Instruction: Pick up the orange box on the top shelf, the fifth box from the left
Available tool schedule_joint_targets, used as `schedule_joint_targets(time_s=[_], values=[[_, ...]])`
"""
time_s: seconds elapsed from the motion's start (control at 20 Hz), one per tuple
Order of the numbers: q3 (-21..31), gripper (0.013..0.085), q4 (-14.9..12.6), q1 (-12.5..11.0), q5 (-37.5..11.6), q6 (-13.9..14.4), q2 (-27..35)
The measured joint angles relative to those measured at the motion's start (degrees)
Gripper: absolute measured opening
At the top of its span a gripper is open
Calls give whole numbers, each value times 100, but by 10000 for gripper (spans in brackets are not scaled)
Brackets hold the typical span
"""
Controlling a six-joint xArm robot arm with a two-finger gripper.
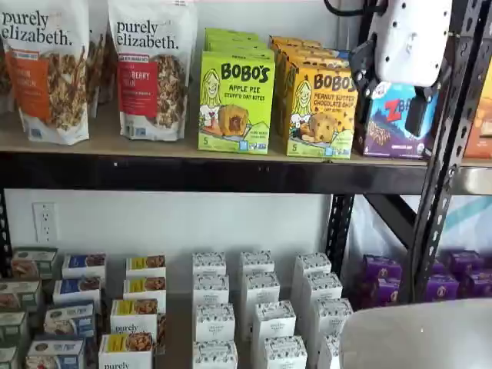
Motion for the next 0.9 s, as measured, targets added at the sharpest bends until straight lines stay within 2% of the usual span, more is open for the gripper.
schedule_joint_targets(time_s=[0.1,0.45,0.9], values=[[6,850,-110,105,-19,51,-9],[14,850,-93,111,-72,73,-20],[50,850,-204,147,-566,70,39]])
